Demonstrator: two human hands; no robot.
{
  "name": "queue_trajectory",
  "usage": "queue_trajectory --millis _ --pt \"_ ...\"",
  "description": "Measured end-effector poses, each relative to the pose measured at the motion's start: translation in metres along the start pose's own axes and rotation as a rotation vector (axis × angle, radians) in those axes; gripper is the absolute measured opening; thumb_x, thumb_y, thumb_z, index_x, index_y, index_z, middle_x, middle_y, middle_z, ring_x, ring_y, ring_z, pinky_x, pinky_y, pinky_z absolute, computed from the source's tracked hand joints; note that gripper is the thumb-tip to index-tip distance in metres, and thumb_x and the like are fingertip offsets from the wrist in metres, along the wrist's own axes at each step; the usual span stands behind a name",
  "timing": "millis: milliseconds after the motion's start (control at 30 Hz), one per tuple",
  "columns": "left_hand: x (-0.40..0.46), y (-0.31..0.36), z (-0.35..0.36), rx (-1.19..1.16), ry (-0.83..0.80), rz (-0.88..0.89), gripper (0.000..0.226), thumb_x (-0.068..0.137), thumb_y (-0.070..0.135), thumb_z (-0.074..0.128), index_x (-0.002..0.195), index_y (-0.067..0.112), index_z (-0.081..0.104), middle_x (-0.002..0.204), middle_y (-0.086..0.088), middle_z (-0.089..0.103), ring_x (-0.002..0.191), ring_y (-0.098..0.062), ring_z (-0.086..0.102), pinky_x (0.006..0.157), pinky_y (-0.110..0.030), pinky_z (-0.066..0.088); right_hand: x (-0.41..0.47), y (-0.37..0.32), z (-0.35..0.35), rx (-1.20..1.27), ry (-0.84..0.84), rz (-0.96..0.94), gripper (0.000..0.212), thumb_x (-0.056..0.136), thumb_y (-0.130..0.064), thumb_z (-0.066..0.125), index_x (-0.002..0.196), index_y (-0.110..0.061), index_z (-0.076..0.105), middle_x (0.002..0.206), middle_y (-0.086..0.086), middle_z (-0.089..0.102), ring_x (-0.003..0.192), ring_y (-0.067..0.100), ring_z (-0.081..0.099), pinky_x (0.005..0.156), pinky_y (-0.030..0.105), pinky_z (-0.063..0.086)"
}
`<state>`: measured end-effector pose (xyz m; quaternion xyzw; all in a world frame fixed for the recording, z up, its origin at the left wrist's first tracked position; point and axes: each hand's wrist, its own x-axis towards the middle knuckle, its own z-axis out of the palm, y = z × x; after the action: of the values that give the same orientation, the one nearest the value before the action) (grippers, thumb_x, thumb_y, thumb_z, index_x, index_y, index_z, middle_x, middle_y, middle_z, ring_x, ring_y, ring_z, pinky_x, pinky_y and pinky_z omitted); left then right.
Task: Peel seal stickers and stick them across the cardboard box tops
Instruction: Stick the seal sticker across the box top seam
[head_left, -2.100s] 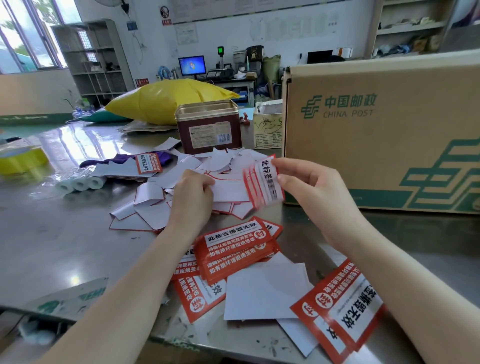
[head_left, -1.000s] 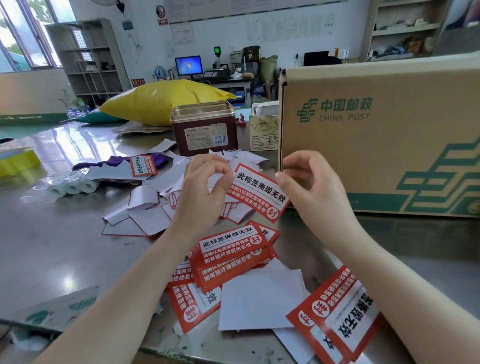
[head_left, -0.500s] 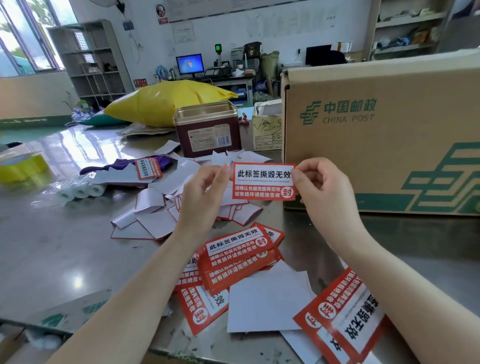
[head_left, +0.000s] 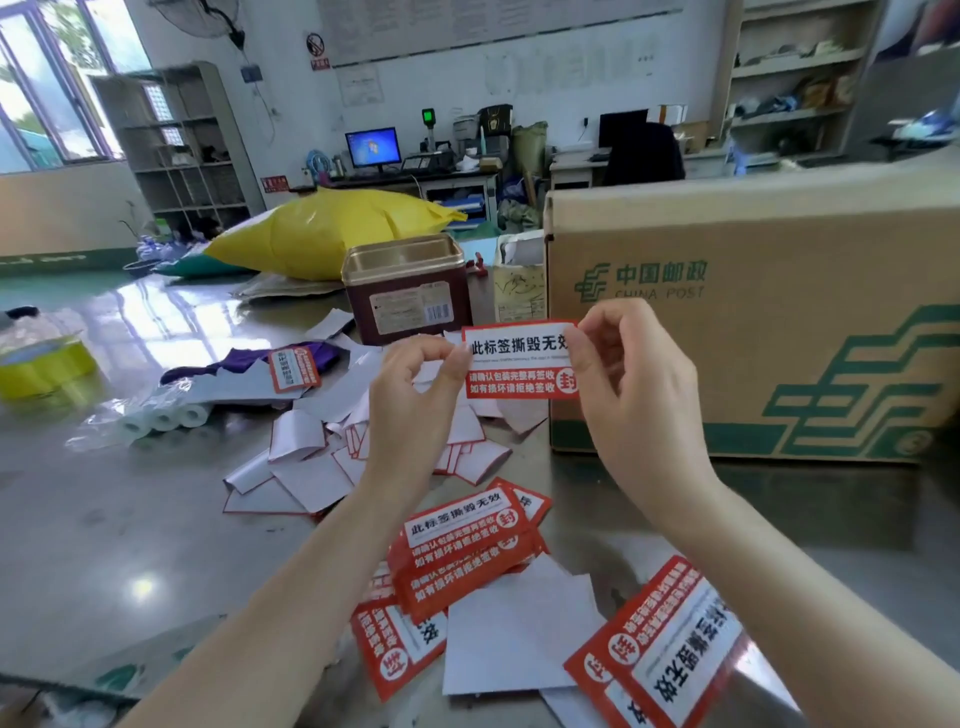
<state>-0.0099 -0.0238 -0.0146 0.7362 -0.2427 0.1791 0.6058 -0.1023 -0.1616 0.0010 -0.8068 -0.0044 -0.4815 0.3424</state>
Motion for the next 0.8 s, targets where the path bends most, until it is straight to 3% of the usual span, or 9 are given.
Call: queue_trajectory --millis 67,133,267,333,467,533,567,667,800 --pt "0.011 0.012 0.005 -0.020 0.044 0.034 0.009 0.088 0.036 0.058 0.080 0.031 0.060 0.100 -0.003 0.063 0.102 -0.021 0.057 0.093 -0.046 0.047 0.016 -0.010 -0.008 -0.058 0.041 -0.097 0.010 0.094 -0.022 0.051 0.090 -0.013 0.049 0.082 -0.005 0.054 0.068 0.009 0.051 0.057 0.026 0.048" --pt "0.025 0.026 0.010 -0.086 0.078 0.046 0.010 0.088 0.038 0.059 0.079 0.034 0.058 0.098 -0.002 0.060 0.102 -0.025 0.057 0.090 -0.046 0.048 0.036 -0.021 -0.015 -0.084 0.087 -0.168 0.012 0.094 -0.020 0.052 0.089 -0.009 0.050 0.081 -0.004 0.053 0.068 0.010 0.048 0.056 0.021 0.044" --pt "0.057 0.065 0.022 -0.079 0.154 0.190 0.015 0.093 0.027 0.054 0.078 0.025 0.054 0.092 0.011 0.046 0.098 -0.010 0.048 0.084 -0.014 0.043 0.083 -0.040 -0.029 -0.080 0.172 -0.208 0.009 0.092 -0.014 0.050 0.090 -0.006 0.050 0.079 -0.001 0.052 0.066 0.011 0.047 0.053 0.020 0.038" --pt "0.078 0.079 0.028 -0.037 0.151 0.164 0.017 0.093 0.029 0.054 0.079 0.020 0.057 0.093 0.008 0.047 0.097 -0.011 0.048 0.081 -0.012 0.043 0.111 -0.040 -0.034 -0.051 0.169 -0.139 0.010 0.093 -0.016 0.050 0.090 -0.006 0.050 0.077 0.001 0.055 0.066 0.016 0.051 0.053 0.025 0.041" --pt "0.124 0.087 0.040 0.004 0.124 0.045 0.030 0.083 0.047 0.055 0.069 0.022 0.064 0.084 0.005 0.060 0.090 -0.023 0.061 0.079 -0.035 0.053 0.163 -0.022 -0.041 -0.051 0.023 0.185 0.016 0.092 -0.021 0.051 0.093 -0.006 0.057 0.073 -0.001 0.057 0.058 0.011 0.048 0.047 0.018 0.038" --pt "0.136 0.092 0.047 0.041 0.080 -0.005 0.040 0.086 0.040 0.057 0.063 0.008 0.065 0.064 0.000 0.060 0.063 -0.015 0.057 0.057 -0.018 0.046 0.179 -0.008 -0.042 -0.071 -0.070 0.297 0.026 0.092 -0.017 0.051 0.092 0.007 0.060 0.069 0.009 0.054 0.056 0.018 0.042 0.049 0.025 0.034" --pt "0.140 0.095 0.051 0.042 0.051 -0.048 0.042 0.088 0.034 0.058 0.065 -0.001 0.064 0.059 -0.005 0.057 0.055 -0.015 0.050 0.049 -0.019 0.038 0.185 -0.001 -0.042 -0.082 -0.112 0.339 0.028 0.091 -0.015 0.051 0.087 0.012 0.059 0.068 0.014 0.049 0.057 0.022 0.040 0.050 0.027 0.033" --pt "0.149 0.095 0.060 0.027 -0.030 -0.200 0.039 0.088 0.027 0.060 0.061 -0.002 0.058 0.056 -0.008 0.049 0.051 -0.016 0.039 0.044 -0.022 0.029 0.192 0.016 -0.039 -0.116 -0.180 0.450 0.025 0.090 -0.012 0.051 0.078 0.009 0.058 0.070 0.015 0.044 0.059 0.022 0.037 0.046 0.021 0.032" --pt "0.157 0.088 0.068 0.049 -0.082 -0.282 0.033 0.088 0.027 0.061 0.071 0.000 0.066 0.057 -0.004 0.052 0.047 -0.012 0.042 0.033 -0.013 0.029 0.192 0.028 -0.035 -0.181 -0.205 0.456 0.029 0.090 -0.011 0.052 0.098 0.015 0.061 0.086 0.028 0.064 0.065 0.024 0.046 0.049 0.024 0.036"
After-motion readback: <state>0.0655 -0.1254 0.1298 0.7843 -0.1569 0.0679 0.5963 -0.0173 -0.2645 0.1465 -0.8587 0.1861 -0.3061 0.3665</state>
